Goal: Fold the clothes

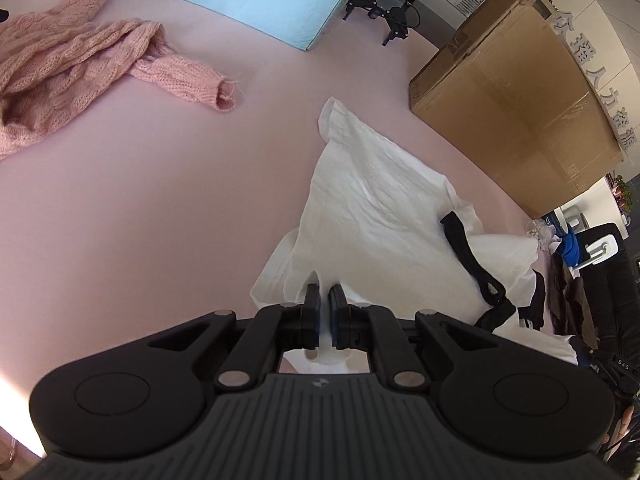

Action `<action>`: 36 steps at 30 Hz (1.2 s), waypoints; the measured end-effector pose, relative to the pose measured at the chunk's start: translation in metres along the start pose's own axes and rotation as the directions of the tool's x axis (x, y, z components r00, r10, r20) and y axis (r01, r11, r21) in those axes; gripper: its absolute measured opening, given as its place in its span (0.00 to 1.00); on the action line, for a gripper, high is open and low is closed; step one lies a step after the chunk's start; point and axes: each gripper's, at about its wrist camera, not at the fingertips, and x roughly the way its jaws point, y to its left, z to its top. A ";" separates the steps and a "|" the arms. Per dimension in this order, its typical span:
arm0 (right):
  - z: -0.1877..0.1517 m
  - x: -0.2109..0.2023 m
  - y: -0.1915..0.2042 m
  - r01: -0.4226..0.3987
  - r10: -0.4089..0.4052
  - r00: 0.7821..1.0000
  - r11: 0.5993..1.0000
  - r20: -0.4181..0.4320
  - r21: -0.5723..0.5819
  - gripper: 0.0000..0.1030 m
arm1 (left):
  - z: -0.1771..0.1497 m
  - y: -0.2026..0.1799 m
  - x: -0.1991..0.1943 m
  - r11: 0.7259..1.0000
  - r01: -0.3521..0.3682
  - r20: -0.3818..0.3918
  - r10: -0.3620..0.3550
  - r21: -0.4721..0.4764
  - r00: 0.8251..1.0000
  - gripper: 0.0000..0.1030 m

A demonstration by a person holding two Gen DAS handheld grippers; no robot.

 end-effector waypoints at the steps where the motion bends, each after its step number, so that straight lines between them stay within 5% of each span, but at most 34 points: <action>1: 0.007 0.006 0.002 -0.003 0.003 1.000 1.000 -0.002 0.009 0.11 | 0.012 -0.006 0.006 1.000 -0.006 0.015 0.006 0.008 1.000 0.04; 5: 0.042 0.040 0.011 0.019 -0.019 1.000 0.998 -0.001 0.058 0.11 | 0.061 -0.027 0.039 1.000 -0.017 0.031 0.016 0.008 0.999 0.04; 9: 0.076 0.075 0.015 0.072 -0.075 0.997 0.993 0.029 0.099 0.11 | 0.108 -0.044 0.079 0.995 -0.102 0.071 0.101 0.003 0.992 0.04; 12: 0.094 0.097 0.008 0.100 -0.106 0.994 0.984 0.040 0.145 0.12 | 0.132 -0.051 0.116 0.992 -0.122 0.026 0.122 0.009 0.992 0.04; 18: 0.105 0.118 -0.011 0.156 -0.175 0.981 0.969 0.083 0.190 0.33 | 0.157 -0.035 0.174 0.995 -0.076 -0.062 0.072 -0.060 0.995 0.05; 21: 0.104 0.113 -0.015 0.185 -0.207 0.969 0.969 0.131 0.165 0.37 | 0.159 -0.024 0.180 0.995 -0.083 -0.061 0.080 -0.047 0.995 0.21; 23: 0.103 0.104 -0.012 0.172 -0.188 0.969 0.979 0.159 0.105 0.39 | 0.158 -0.019 0.172 0.994 -0.109 -0.035 0.110 0.015 0.993 0.41; 26: 0.096 0.091 -0.003 0.177 -0.172 0.966 0.984 0.193 -0.005 0.43 | 0.154 -0.014 0.150 0.987 -0.111 0.002 0.111 0.113 0.994 0.50; 31: 0.079 0.072 0.005 0.153 -0.131 0.972 0.983 0.192 -0.101 0.48 | 0.131 -0.006 0.115 0.955 0.140 -0.077 -0.124 0.260 0.989 0.60; 36: 0.066 0.065 0.011 0.126 -0.099 0.980 0.980 0.174 -0.156 0.55 | 0.115 -0.022 0.123 0.918 0.160 -0.129 -0.120 0.363 0.984 0.58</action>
